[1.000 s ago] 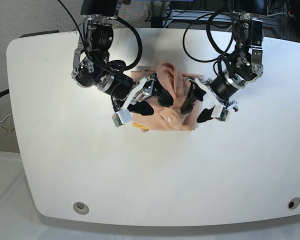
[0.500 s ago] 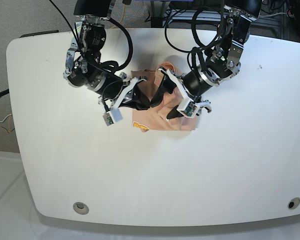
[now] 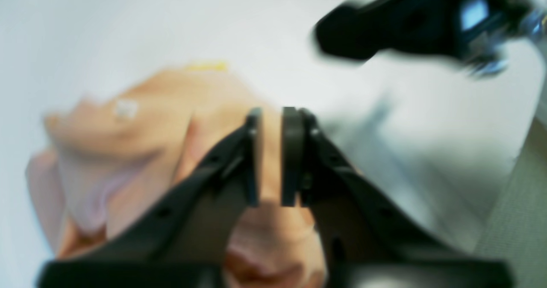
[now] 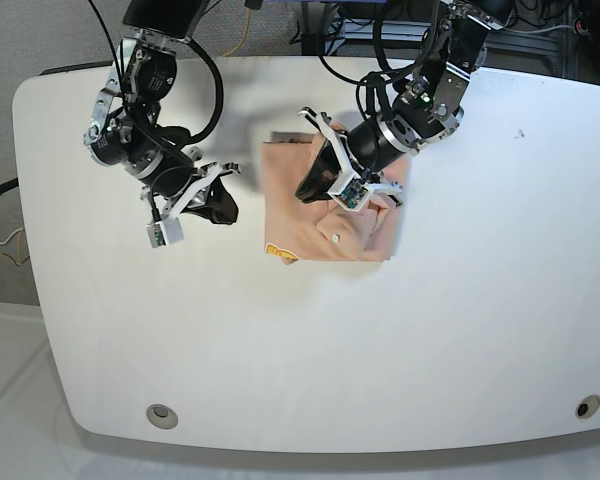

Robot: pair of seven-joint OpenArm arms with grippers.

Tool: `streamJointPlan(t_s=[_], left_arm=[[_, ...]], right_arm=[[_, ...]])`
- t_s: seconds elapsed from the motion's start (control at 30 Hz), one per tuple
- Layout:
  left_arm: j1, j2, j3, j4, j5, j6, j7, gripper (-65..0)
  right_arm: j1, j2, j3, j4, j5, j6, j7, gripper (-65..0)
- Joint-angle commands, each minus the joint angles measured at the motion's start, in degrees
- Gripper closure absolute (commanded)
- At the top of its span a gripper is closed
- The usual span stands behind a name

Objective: Fold the T-shirt properly
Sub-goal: 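Release the right gripper and tuck the bundle edge with the left gripper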

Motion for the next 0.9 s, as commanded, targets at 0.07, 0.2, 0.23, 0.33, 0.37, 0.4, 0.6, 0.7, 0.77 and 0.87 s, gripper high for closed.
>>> streamJointPlan(t_s=[0.07,0.2,0.23,0.33,0.37,0.4,0.6,0.7,0.77,0.87], left_arm=[[0.58,1.28,0.31,0.03,-0.83,-0.49,-2.04,-0.5],[0.75,2.51,0.23,-1.47,-0.66,-0.49,-2.04,-0.5],[0.93,2.69,0.14,-1.91,-0.66,-0.49,-2.04,-0.5],[1.19,2.78,0.14,-3.49,-0.66,-0.49,-2.13,-0.5],[1.19,2.78,0.14,-4.02,-0.66,-0.40,-2.13,-0.5],[1.19,2.78,0.14,-4.37,-0.66,-0.40,-2.13,-0.5],[1.37,2.43,-0.04,-5.16,-0.57,-0.31,-2.13,-0.5],[1.37,1.55,-0.04,-5.16,-0.57,-0.22,-2.13,-0.5],[1.46,1.02,-0.04,-5.07,-0.57,-0.22,-2.13,-0.5],[1.46,-0.04,-0.13,-4.99,-0.57,-0.22,-2.13,-0.5]], right_arm=[[0.82,0.84,0.19,0.87,1.63,0.34,1.32,0.0],[0.65,0.84,0.19,0.87,1.63,0.34,1.32,0.0],[0.56,0.84,0.19,0.87,1.63,0.34,1.32,0.0],[0.47,0.75,0.19,0.87,1.63,0.34,1.32,0.0],[0.47,0.75,0.19,0.87,1.63,0.34,1.32,0.0],[0.47,0.75,0.19,0.87,1.63,0.34,1.32,0.0],[0.47,0.58,0.10,0.87,1.63,0.34,1.32,0.0],[0.47,0.58,0.10,0.87,1.63,0.34,1.32,0.0],[0.47,0.58,0.10,0.87,1.63,0.34,1.32,0.0],[0.47,0.58,0.10,0.87,1.63,0.34,1.32,0.0]])
